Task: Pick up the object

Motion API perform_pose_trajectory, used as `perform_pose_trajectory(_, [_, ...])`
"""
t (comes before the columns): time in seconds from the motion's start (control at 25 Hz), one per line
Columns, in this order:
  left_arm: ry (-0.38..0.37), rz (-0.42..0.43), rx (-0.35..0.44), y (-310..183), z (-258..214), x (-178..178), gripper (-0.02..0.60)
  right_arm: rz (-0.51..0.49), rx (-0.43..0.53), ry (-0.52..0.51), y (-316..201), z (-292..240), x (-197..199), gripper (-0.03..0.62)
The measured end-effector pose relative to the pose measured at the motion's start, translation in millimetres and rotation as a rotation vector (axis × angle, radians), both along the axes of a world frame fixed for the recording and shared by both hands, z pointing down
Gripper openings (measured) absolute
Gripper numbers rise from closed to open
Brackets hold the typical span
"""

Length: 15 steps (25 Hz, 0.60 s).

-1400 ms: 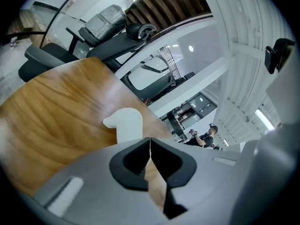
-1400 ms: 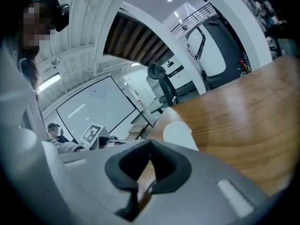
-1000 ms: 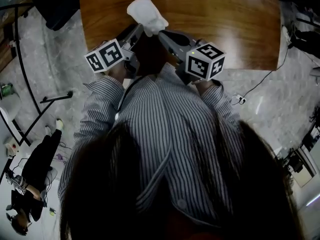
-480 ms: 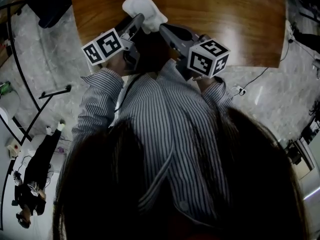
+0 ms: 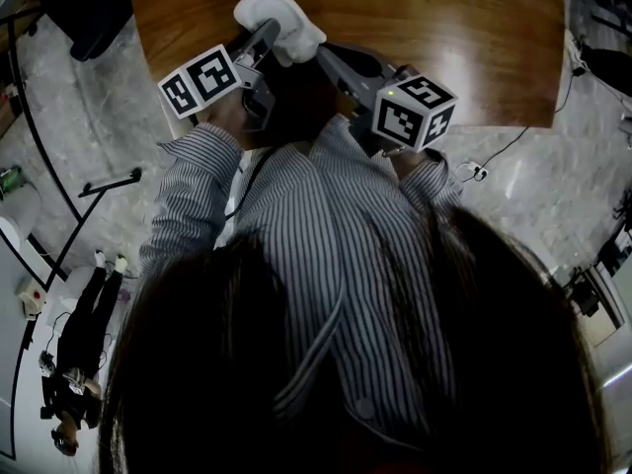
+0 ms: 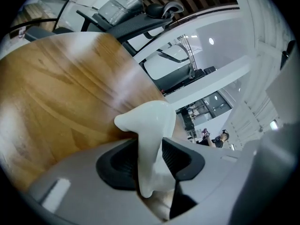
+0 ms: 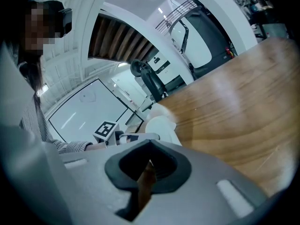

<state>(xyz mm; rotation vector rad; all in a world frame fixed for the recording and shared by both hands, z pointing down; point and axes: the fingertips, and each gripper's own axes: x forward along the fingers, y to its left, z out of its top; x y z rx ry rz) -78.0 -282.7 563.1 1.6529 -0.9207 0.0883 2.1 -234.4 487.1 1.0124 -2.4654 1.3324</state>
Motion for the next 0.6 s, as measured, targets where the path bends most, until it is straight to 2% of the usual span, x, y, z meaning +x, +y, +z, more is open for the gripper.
perform_pose_trajectory(0.28, [0.026,0.016,0.003,2.3,-3.1,8.0,0.135,0.007,0.008,0.006,-0.1,-4.2,6.3,0.002])
perform_pose_trajectory(0.4, [0.031,-0.002,0.018,8.5,-27.1,-2.1,0.132,0.002,0.035,0.012,7.1,-28.9,-3.5,0.002])
perform_pose_trajectory(0.52, [0.071,-0.03,0.037,15.4,-60.2,-14.7,0.132,-0.01,0.07,0.031,16.5,-60.6,-14.5,0.002])
perform_pose_trajectory(0.6, [0.084,-0.047,0.039,14.6,-60.8,-12.4,0.132,-0.018,0.08,0.037,15.7,-60.7,-9.7,0.002])
